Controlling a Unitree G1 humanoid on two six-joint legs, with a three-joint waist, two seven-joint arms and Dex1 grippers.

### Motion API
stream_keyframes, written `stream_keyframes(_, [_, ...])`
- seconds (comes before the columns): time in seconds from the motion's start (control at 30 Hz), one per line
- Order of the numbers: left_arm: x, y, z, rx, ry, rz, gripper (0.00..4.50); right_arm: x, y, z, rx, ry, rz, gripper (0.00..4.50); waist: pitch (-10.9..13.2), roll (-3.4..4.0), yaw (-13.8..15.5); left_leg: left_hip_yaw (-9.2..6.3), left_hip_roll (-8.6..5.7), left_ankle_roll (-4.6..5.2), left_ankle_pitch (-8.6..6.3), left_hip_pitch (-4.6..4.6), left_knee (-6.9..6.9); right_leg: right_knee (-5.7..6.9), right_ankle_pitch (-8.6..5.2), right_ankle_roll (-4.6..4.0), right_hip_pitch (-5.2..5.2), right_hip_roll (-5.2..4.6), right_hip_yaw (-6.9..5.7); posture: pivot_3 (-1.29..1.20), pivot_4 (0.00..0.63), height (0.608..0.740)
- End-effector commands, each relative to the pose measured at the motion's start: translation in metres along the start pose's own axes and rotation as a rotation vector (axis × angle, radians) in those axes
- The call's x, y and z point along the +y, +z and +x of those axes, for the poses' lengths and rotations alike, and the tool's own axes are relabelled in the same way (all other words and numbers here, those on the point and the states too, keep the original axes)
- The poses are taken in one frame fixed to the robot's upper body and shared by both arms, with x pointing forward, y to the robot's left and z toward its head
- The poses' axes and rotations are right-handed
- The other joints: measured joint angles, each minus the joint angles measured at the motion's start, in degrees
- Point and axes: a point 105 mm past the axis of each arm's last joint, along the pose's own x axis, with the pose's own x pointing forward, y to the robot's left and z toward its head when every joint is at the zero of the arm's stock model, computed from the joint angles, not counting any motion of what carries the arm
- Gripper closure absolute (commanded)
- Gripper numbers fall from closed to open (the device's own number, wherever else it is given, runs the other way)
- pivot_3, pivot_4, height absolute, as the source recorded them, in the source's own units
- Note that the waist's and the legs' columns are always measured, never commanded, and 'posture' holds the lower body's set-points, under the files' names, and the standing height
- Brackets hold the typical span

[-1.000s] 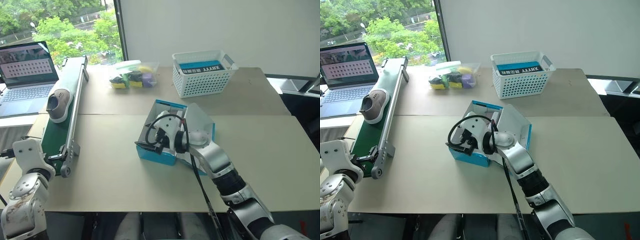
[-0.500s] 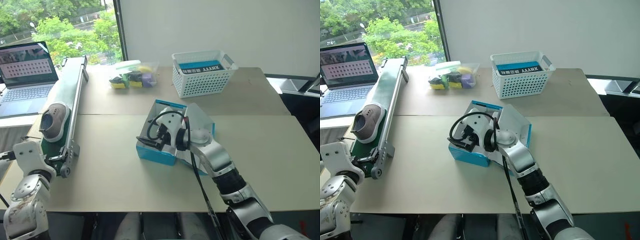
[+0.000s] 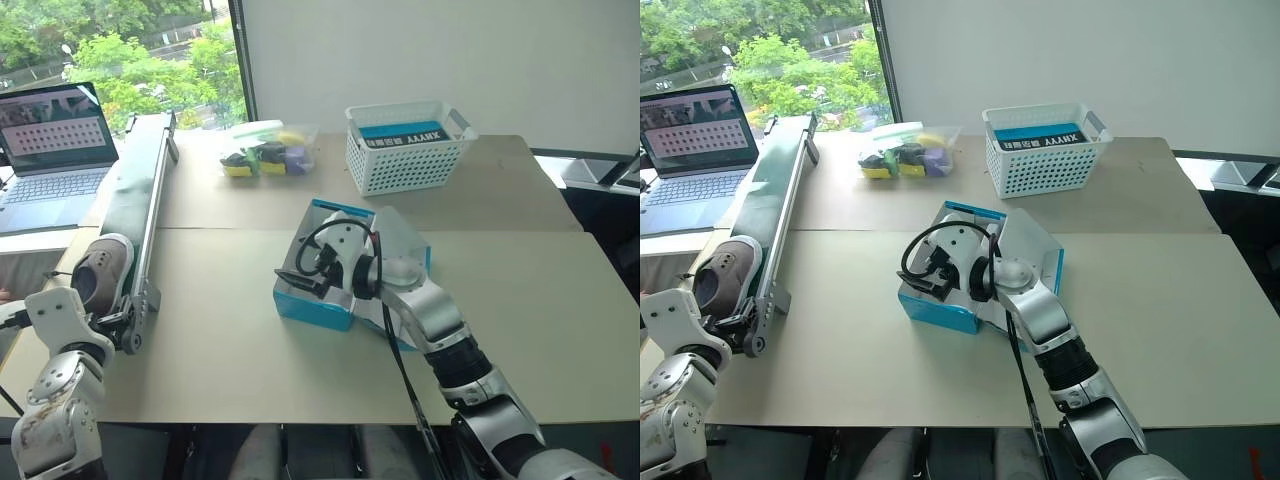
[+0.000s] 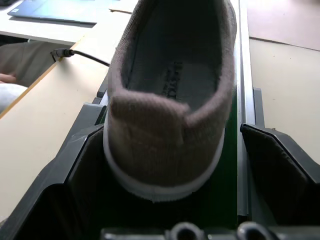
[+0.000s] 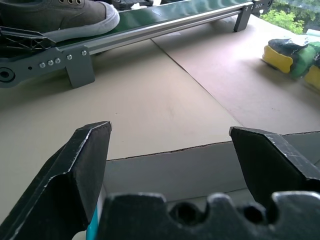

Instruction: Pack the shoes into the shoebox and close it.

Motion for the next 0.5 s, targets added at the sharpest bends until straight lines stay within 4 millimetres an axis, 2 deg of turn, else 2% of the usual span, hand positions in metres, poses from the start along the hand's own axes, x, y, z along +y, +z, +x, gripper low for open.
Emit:
stream_keyframes(0.03, [0.000,0.015,0.001,-0.051,-0.002,-0.030,1.68,-0.008,0.021,-0.001,-0.056,-0.025,-0.030,0.00,0.00,-0.01,0.01,0.00,0.00,0.00,0.00,0.00,0.01,0.00,0.00,0.00,0.00,0.00,0.00,0.00,0.150,0.737])
stream_keyframes(0.13, [-0.002,0.017,0.002,-0.060,-0.003,-0.039,2.16,-0.011,0.023,-0.001,-0.062,-0.033,-0.027,0.00,-0.01,-0.01,-0.06,0.01,-0.01,0.00,0.00,0.00,0.00,-0.01,0.00,0.00,0.00,0.00,0.01,0.00,0.150,0.737])
stream_keyframes(0.23, [-0.006,0.027,0.003,-0.099,-0.012,-0.050,2.16,-0.013,0.025,0.000,-0.070,-0.039,-0.020,0.00,-0.01,-0.02,0.01,-0.01,0.00,0.00,0.00,0.01,-0.02,0.01,0.00,0.00,0.00,0.01,-0.01,0.00,0.150,0.737])
stream_keyframes(0.33, [-0.012,0.045,0.000,-0.190,-0.015,-0.041,2.16,-0.014,0.026,0.001,-0.070,-0.044,-0.021,0.00,-0.01,-0.08,0.00,-0.01,-0.01,0.00,0.00,0.00,0.00,0.00,0.00,0.00,0.00,0.00,0.00,0.00,0.150,0.737])
stream_keyframes(0.43, [-0.045,0.087,-0.016,-0.417,-0.105,-0.005,2.16,-0.025,0.027,0.004,-0.079,-0.104,0.099,0.00,0.02,-0.18,0.06,-0.01,-0.01,-0.01,0.00,-0.03,-0.01,-0.04,0.00,0.00,-0.01,0.00,0.00,0.00,0.150,0.737])
stream_keyframes(0.47, [-0.052,0.093,-0.020,-0.450,-0.124,0.002,2.16,-0.028,0.027,0.004,-0.082,-0.116,0.142,0.00,0.04,-0.25,0.19,-0.02,0.00,-0.01,0.00,-0.08,-0.01,-0.05,0.01,-0.01,-0.03,0.00,-0.01,0.00,0.150,0.737])
stream_keyframes(0.5, [-0.063,0.094,-0.021,-0.455,-0.170,-0.015,2.16,-0.034,0.027,0.006,-0.085,-0.131,0.296,0.00,0.04,-0.27,0.21,-0.04,0.00,-0.01,0.00,-0.13,-0.01,-0.04,0.02,-0.03,-0.09,-0.01,-0.02,0.00,0.150,0.737])
